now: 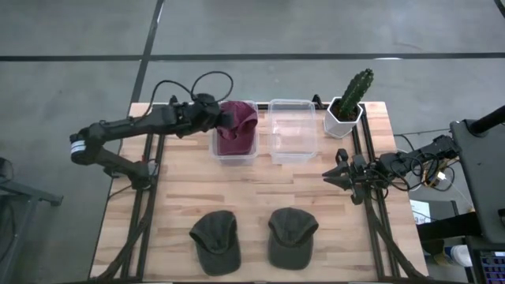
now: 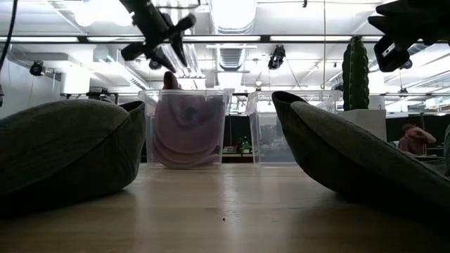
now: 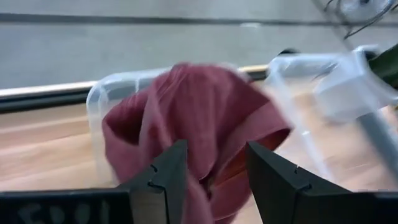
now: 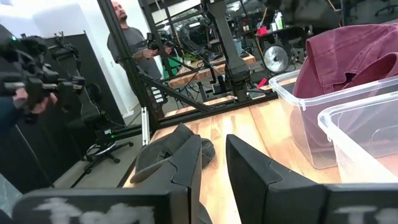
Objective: Pick & Place hat
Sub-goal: Put the red cap into the left transparent bin, then put the left black cap into the right transparent bin
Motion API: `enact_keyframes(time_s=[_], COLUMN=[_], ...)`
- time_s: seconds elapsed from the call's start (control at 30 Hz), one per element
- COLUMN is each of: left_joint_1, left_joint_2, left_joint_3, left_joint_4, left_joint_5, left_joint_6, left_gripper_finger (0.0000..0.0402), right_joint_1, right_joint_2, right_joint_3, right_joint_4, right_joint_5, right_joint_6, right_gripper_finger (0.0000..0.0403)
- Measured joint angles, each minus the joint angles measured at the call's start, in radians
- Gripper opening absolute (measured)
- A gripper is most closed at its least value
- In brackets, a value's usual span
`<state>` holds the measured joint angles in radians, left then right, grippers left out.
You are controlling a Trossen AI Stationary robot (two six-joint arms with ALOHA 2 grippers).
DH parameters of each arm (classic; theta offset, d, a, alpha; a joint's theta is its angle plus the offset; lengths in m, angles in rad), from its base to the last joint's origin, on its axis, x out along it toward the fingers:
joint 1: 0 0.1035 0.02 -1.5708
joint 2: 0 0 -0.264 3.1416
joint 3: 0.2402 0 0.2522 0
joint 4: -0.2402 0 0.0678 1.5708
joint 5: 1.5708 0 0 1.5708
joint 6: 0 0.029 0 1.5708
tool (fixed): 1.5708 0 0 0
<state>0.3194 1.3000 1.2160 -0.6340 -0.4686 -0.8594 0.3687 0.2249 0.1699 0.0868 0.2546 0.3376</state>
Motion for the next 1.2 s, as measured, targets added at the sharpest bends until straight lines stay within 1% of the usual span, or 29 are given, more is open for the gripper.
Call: enact_keyframes(time_s=[0.23, 0.43, 0.6, 0.67, 0.77, 0.9, 0.97, 1.07, 1.2], left_joint_1=[0.035, 0.048, 0.048, 0.048, 0.048, 0.044, 0.024, -0.039, -0.183], left_joint_2=[0.078, 0.126, 0.109, 0.090, 0.063, 0.029, 0.003, -0.040, -0.094], left_joint_3=[-0.059, -0.057, -0.044, -0.027, 0.009, 0.066, 0.091, 0.109, 0.106], left_joint_4=[-0.004, -0.001, -0.003, 0.002, 0.014, 0.013, 0.009, 0.010, -0.007], left_joint_5=[0.005, 0.034, 0.031, 0.021, 0.002, 0.001, 0.040, 0.125, 0.139], left_joint_6=[0.012, 0.022, 0.027, 0.051, 0.090, 0.118, 0.119, 0.114, 0.074], left_gripper_finger=[0.0154, 0.0154, 0.0154, 0.0154, 0.0154, 0.0154, 0.0154, 0.0154, 0.0154], right_joint_1=[0.000, 0.000, 0.000, 0.000, 0.000, 0.000, 0.000, 0.000, 0.000], right_joint_2=[0.000, 0.000, 0.000, 0.000, 0.000, 0.000, 0.000, 0.000, 0.000], right_joint_3=[0.000, 0.000, 0.000, 0.000, 0.000, 0.000, 0.000, 0.000, 0.000], right_joint_4=[0.000, 0.000, 0.000, 0.000, 0.000, 0.000, 0.000, 0.000, 0.000], right_joint_5=[0.000, 0.000, 0.000, 0.000, 0.001, 0.001, 0.001, 0.000, 0.001], right_joint_6=[0.009, 0.019, 0.022, 0.022, 0.021, 0.022, 0.022, 0.020, 0.013], right_gripper_finger=[0.0078, 0.0082, 0.0074, 0.0070, 0.0068, 0.0072, 0.0076, 0.0080, 0.0082])
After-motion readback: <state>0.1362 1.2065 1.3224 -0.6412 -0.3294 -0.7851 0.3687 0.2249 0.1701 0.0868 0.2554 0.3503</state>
